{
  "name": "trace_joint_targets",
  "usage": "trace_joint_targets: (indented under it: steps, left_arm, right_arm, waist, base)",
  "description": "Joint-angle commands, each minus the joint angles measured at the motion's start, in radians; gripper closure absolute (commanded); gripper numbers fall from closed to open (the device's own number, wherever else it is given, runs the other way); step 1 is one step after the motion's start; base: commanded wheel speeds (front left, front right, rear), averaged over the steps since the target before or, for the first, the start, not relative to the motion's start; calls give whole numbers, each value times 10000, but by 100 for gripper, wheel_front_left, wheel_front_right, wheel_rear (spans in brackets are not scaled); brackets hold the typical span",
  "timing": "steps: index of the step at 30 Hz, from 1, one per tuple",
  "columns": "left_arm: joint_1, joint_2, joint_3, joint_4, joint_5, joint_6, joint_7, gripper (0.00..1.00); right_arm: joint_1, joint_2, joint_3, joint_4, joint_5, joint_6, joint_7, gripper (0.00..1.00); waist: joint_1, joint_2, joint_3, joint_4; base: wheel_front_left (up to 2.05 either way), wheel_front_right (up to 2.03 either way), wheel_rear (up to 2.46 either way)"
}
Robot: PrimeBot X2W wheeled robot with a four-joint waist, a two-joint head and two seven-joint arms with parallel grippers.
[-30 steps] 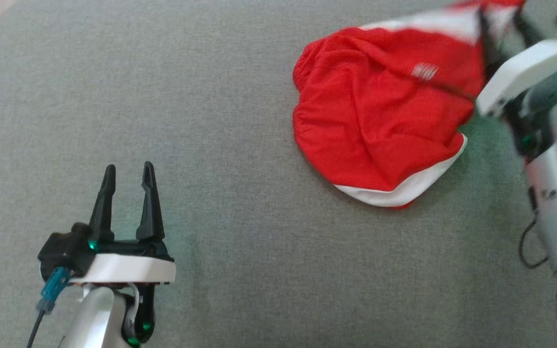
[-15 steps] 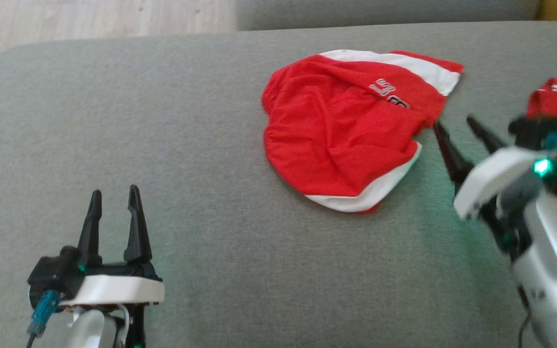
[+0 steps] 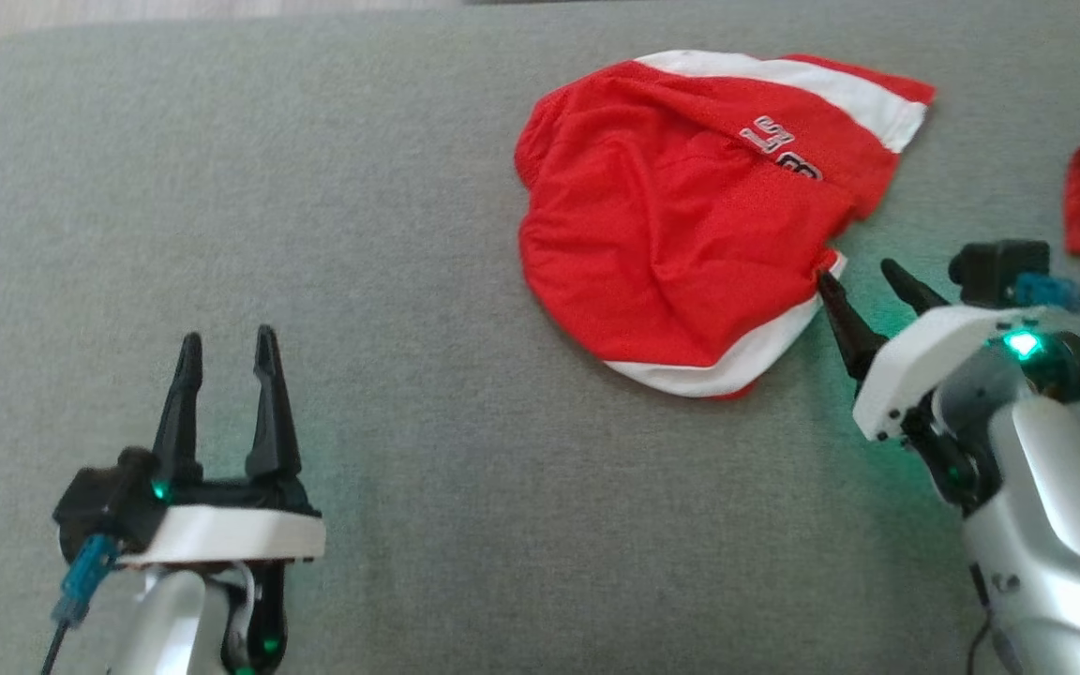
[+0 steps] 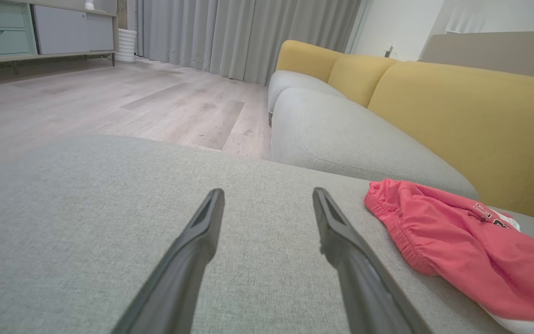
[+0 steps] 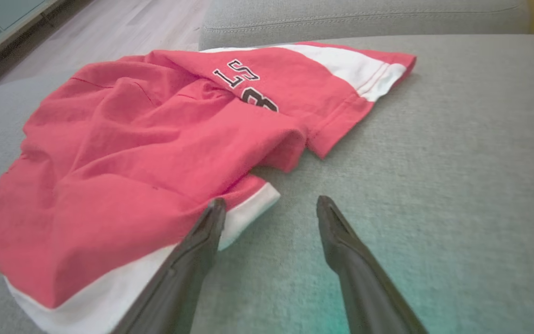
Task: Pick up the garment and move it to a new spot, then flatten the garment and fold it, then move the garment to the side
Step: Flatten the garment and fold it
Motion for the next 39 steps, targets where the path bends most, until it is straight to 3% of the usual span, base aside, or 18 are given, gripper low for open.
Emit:
trace_joint_targets:
  steps: [1, 5, 7, 11, 16, 21, 22, 25, 29, 33, 39]
  left_arm:
    - [-380, 157, 237, -262, 120, -44, -43, 0]
    - [-492, 138, 192, -191, 110, -70, -53, 0]
    - [-513, 140, 197, -160, 101, -75, -60, 0]
    - [-470, 138, 244, -77, 79, -36, -74, 0]
    - [-181, 159, 412, -58, 12, 46, -94, 0]
    - [-5, 153, 484, -135, -29, 79, -105, 0]
    - [-2, 153, 479, -141, -30, 78, -106, 0]
    - [2, 153, 451, -130, -31, 77, -107, 0]
    - [47, 189, 441, -113, -38, 85, -109, 0]
    - [101, 229, 387, -76, -30, 76, -102, 0]
    - [207, 213, 267, -12, -23, 76, -86, 0]
  right_arm:
    - [-444, 134, 110, -107, -67, -7, 143, 0]
    - [-838, 207, 336, 673, -249, -7, 664, 0]
    - [-960, 231, 523, 893, -215, -7, 825, 100]
    - [-1018, 23, 546, 481, -272, -7, 436, 100]
    - [-310, -310, -110, -1559, -1151, -7, 82, 100]
    - [1615, 287, -1551, -3987, -2167, -7, 1089, 99]
    - [2015, 539, -1837, -4347, -2282, -7, 1260, 0]
    - [2961, 1056, -2298, -5030, -2580, -7, 1363, 0]
    - [3393, 1336, -2294, -5475, -2760, -7, 263, 0]
    - [3603, 1446, -2133, -5359, -2787, -7, -940, 0]
    - [3790, 1494, -1897, -4990, -2659, -7, -1683, 0]
  waist:
    - [-1, 0, 194, 195]
    - [-1, 0, 364, 376]
    - [-1, 0, 389, 413]
    - [-1, 0, 246, 379]
    - [-1, 0, -226, 76]
    - [-1, 0, -516, -242]
    - [-1, 0, -540, -285]
    - [-1, 0, -595, -373]
    - [-1, 0, -668, -489]
    - [-1, 0, -802, -570]
    - [-1, 0, -1000, -681]
  base:
    - [0, 0, 0]
    - [0, 0, 0]
    - [0, 0, 0]
    - [0, 0, 0]
    - [0, 0, 0]
    - [0, 0, 0]
    - [0, 0, 0]
    - [0, 0, 0]
    - [0, 0, 0]
    - [0, 0, 0]
    - [0, 0, 0]
